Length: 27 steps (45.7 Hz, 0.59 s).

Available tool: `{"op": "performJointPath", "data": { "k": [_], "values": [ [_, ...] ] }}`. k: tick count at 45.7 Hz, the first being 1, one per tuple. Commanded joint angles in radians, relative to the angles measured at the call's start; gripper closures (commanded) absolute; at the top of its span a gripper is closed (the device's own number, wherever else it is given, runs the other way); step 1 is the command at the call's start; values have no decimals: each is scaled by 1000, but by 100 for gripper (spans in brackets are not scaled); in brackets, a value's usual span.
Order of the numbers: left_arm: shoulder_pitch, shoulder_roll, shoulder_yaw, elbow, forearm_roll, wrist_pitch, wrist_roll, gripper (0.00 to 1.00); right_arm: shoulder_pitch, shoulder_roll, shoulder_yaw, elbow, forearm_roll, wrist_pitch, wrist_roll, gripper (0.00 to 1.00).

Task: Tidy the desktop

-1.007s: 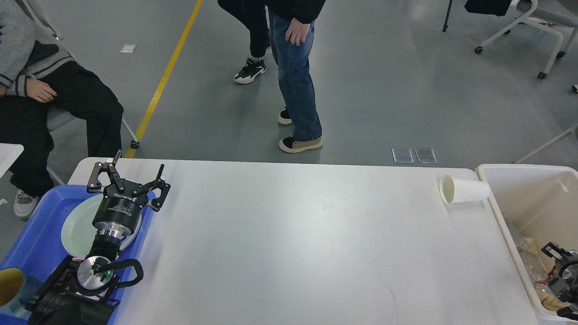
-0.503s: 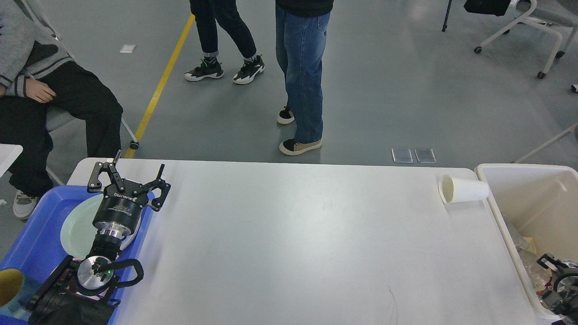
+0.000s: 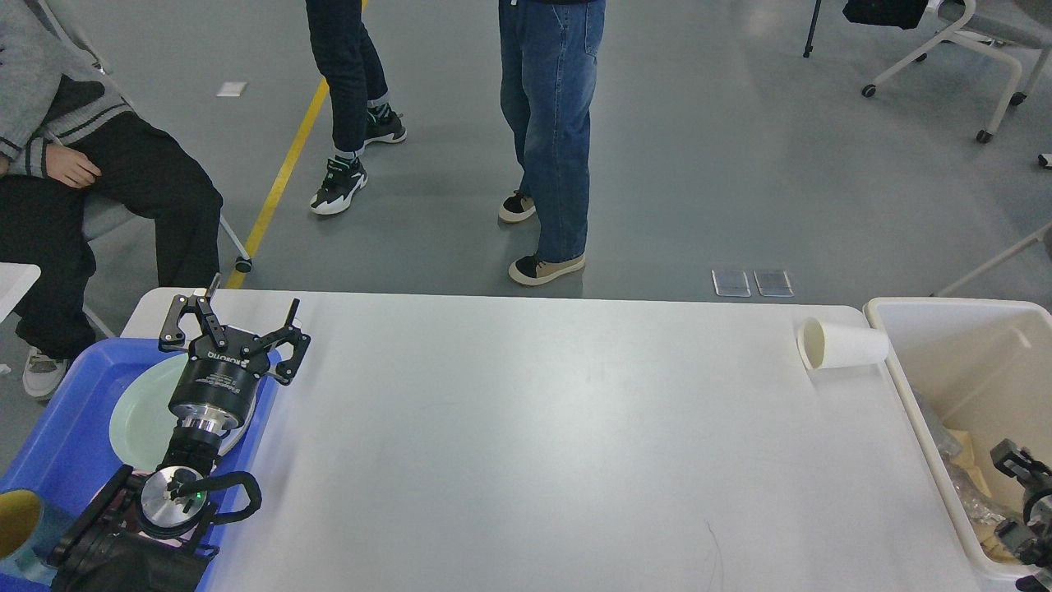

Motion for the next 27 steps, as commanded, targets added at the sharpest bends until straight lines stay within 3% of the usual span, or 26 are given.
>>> {"op": "performJointPath", "data": {
  "k": [1, 13, 27],
  "values": [
    [-1, 1, 0, 0, 0, -1, 0, 4, 71, -41, -8, 47, -3, 87, 0, 0],
    [-1, 0, 0, 0, 0, 1, 1, 4, 330, -128, -122, 192, -20, 390, -12, 0],
    [-1, 0, 0, 0, 0, -1, 1, 4, 819, -164, -520, 657, -19, 478, -12, 0]
  ]
}}
